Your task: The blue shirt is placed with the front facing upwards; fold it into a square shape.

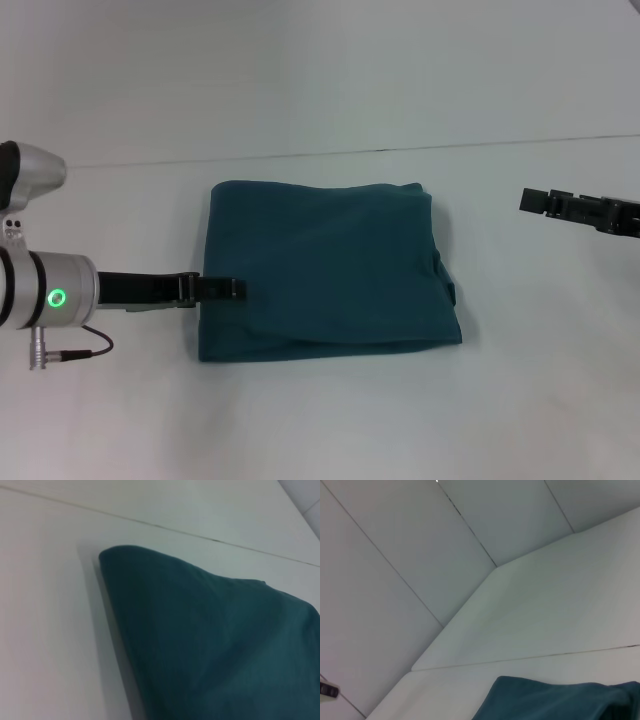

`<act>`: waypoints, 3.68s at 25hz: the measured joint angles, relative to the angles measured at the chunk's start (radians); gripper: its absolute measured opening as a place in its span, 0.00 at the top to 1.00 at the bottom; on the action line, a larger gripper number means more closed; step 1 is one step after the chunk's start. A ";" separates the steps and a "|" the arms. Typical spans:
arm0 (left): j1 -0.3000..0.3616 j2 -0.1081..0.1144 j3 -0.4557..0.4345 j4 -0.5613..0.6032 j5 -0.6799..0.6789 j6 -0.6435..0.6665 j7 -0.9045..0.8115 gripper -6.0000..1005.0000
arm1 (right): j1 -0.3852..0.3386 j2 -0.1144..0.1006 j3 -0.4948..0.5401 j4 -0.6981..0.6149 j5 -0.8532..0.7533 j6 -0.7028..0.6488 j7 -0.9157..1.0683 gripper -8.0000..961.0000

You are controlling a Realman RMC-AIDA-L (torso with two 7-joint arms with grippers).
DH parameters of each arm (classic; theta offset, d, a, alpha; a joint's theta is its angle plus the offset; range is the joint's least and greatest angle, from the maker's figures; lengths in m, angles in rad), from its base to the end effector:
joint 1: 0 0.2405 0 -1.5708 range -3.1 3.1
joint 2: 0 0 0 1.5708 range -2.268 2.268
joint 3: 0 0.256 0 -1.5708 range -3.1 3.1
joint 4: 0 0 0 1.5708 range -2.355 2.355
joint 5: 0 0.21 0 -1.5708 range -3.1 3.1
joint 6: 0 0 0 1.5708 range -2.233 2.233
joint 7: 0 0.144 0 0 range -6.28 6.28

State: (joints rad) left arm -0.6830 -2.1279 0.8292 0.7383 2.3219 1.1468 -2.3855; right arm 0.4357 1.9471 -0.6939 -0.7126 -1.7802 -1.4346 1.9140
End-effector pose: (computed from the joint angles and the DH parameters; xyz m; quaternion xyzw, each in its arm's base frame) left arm -0.2478 0.3944 -0.0262 -0.8013 -0.5568 -0.1141 0.1867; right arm 0.3019 0.3489 0.0837 -0.8078 0.4508 0.3157 0.2110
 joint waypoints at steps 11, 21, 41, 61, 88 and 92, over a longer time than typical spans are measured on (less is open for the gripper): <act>-0.038 0.008 0.011 -0.057 0.011 -0.011 -0.015 0.08 | -0.003 -0.002 0.011 0.000 0.000 -0.001 0.000 0.02; -0.070 -0.010 0.093 -0.073 0.010 -0.054 -0.042 0.15 | -0.005 -0.001 0.019 0.006 0.005 -0.009 0.000 0.02; -0.047 -0.023 0.103 -0.009 0.011 -0.020 -0.052 0.71 | -0.012 -0.002 0.040 0.014 0.009 -0.023 0.000 0.02; 0.088 -0.001 -0.008 0.148 0.051 0.119 -0.086 0.90 | -0.001 -0.006 0.048 0.015 0.008 -0.021 0.009 0.02; 0.179 -0.011 -0.126 0.319 0.080 0.268 -0.023 0.78 | 0.020 -0.015 0.051 0.025 0.002 -0.016 0.026 0.02; 0.204 -0.020 -0.176 0.406 0.065 0.306 -0.022 0.63 | 0.021 -0.016 0.044 0.025 0.001 -0.017 0.026 0.02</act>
State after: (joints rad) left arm -0.4791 -2.1476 0.6535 1.1443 2.3873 1.4523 -2.4079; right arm 0.4570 1.9308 -0.6499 -0.6872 -1.7796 -1.4512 1.9405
